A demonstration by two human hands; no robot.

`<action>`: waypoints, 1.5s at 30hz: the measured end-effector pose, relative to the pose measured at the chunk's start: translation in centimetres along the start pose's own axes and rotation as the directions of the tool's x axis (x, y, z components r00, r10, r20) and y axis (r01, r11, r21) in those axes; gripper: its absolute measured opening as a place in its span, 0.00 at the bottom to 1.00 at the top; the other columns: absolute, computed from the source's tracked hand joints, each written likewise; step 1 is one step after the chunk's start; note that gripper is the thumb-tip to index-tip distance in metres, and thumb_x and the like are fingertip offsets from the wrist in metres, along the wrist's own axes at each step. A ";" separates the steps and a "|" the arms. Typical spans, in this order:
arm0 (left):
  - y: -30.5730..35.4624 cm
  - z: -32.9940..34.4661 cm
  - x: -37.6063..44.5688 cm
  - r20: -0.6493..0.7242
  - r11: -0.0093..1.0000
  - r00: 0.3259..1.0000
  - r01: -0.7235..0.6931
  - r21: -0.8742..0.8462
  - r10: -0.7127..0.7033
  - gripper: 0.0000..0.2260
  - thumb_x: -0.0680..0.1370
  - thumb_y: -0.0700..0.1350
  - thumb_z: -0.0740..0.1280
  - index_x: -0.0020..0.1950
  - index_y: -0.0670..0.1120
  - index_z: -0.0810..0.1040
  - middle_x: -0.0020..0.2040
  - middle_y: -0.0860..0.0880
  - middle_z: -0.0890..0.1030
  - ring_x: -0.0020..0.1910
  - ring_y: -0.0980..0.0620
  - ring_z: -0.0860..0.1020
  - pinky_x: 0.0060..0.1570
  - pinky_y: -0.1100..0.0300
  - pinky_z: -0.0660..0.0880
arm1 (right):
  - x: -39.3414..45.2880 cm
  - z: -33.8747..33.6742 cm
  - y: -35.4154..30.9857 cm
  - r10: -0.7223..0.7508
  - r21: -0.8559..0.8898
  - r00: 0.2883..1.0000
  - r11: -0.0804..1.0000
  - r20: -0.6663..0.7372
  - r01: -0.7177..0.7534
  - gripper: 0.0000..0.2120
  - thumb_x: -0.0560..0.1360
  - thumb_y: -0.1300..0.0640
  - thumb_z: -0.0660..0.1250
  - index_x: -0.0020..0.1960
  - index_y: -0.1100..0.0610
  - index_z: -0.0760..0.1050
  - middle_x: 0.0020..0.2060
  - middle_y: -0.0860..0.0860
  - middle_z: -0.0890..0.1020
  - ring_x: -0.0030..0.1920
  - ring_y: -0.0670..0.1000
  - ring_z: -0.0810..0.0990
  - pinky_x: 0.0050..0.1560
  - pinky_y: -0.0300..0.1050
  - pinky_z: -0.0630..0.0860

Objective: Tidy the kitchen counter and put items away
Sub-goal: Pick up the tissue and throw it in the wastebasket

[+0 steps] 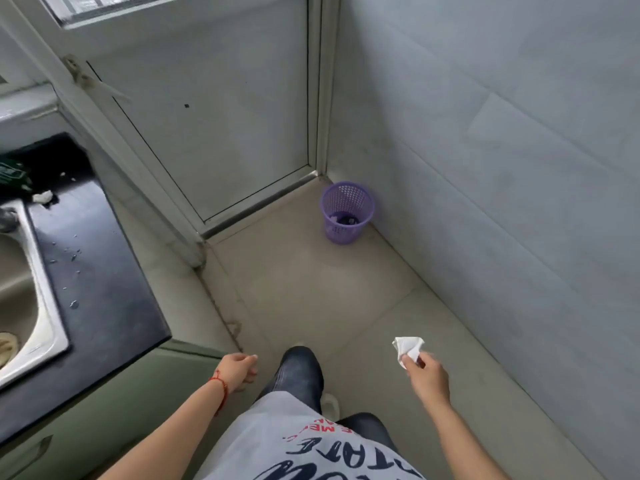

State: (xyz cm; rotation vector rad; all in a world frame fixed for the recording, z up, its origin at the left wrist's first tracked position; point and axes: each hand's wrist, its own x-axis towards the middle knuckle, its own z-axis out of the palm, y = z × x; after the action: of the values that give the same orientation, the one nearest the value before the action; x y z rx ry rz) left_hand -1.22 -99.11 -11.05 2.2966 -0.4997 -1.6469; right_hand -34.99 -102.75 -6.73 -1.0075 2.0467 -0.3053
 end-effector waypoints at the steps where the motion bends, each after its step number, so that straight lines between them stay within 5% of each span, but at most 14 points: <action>1: 0.5 -0.2 0.6 -0.008 1.000 1.000 0.021 -0.014 -0.021 0.09 0.79 0.43 0.61 0.39 0.44 0.73 0.33 0.46 0.76 0.30 0.49 0.74 0.33 0.63 0.67 | 1.4 0.1 -1.5 -0.027 0.001 0.999 1.000 0.019 0.026 0.14 0.73 0.57 0.66 0.31 0.59 0.68 0.28 0.55 0.72 0.33 0.55 0.68 0.31 0.45 0.62; 10: 13.3 -0.9 9.7 -0.066 0.991 0.993 0.092 -0.099 -0.099 0.06 0.78 0.43 0.61 0.46 0.41 0.74 0.33 0.45 0.76 0.29 0.49 0.73 0.32 0.61 0.69 | 14.7 -0.2 -12.5 -0.051 -0.059 0.994 0.997 0.097 0.057 0.09 0.73 0.57 0.65 0.36 0.58 0.71 0.28 0.51 0.72 0.30 0.50 0.68 0.30 0.42 0.63; 18: 33.1 -0.6 14.4 -0.016 0.991 0.992 -0.123 0.046 0.124 0.12 0.78 0.43 0.61 0.34 0.45 0.74 0.33 0.46 0.77 0.33 0.48 0.75 0.36 0.61 0.72 | 23.3 -1.3 -20.4 -0.001 -0.098 0.995 0.995 0.098 0.011 0.15 0.73 0.58 0.64 0.29 0.55 0.66 0.26 0.51 0.70 0.29 0.50 0.67 0.30 0.42 0.61; 23: 40.4 -0.1 15.8 0.008 0.985 0.985 -0.170 0.020 0.170 0.10 0.79 0.44 0.59 0.38 0.46 0.73 0.34 0.50 0.76 0.32 0.55 0.74 0.32 0.63 0.70 | 27.9 -0.6 -24.3 0.037 -0.114 0.988 0.993 0.148 -0.020 0.15 0.72 0.56 0.65 0.29 0.55 0.67 0.30 0.54 0.74 0.33 0.54 0.71 0.30 0.42 0.62; 30: 40.4 -0.1 17.6 -0.040 0.998 0.999 -0.018 -0.057 0.015 0.10 0.79 0.45 0.59 0.54 0.41 0.76 0.35 0.51 0.76 0.34 0.56 0.74 0.33 0.63 0.70 | 36.1 1.1 -32.2 -0.005 -0.039 0.979 0.999 0.204 0.013 0.08 0.72 0.57 0.67 0.34 0.58 0.76 0.30 0.55 0.78 0.30 0.52 0.77 0.42 0.51 0.77; 36: 38.0 0.6 18.5 -0.079 0.979 0.984 0.147 -0.140 -0.159 0.12 0.79 0.45 0.60 0.57 0.39 0.75 0.35 0.50 0.76 0.33 0.55 0.74 0.33 0.62 0.70 | 42.3 3.1 -38.2 -0.009 0.052 0.977 0.999 0.215 -0.002 0.13 0.73 0.56 0.65 0.54 0.63 0.78 0.38 0.58 0.80 0.30 0.51 0.77 0.25 0.35 0.73; 40: 36.8 1.1 18.4 -0.073 0.936 0.965 0.225 -0.272 -0.253 0.09 0.79 0.45 0.60 0.53 0.41 0.74 0.35 0.49 0.77 0.33 0.54 0.74 0.34 0.61 0.71 | 43.5 3.3 -39.6 0.118 0.021 0.961 0.992 0.252 -0.128 0.23 0.75 0.55 0.65 0.67 0.62 0.68 0.53 0.61 0.79 0.44 0.59 0.81 0.41 0.48 0.78; 45: 35.6 1.3 17.3 -0.106 0.918 0.951 0.247 -0.309 -0.292 0.08 0.79 0.44 0.60 0.42 0.43 0.74 0.33 0.48 0.75 0.30 0.53 0.72 0.32 0.62 0.68 | 43.2 2.3 -38.1 0.125 -0.027 0.938 0.992 0.323 -0.123 0.18 0.76 0.55 0.64 0.62 0.63 0.73 0.46 0.59 0.78 0.44 0.54 0.77 0.51 0.52 0.77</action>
State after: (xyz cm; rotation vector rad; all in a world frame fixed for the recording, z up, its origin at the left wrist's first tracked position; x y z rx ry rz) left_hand -1.66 -138.68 -11.66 2.3147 0.0991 -1.5216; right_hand -27.31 -159.60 -12.74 -0.8632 1.8007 -0.0604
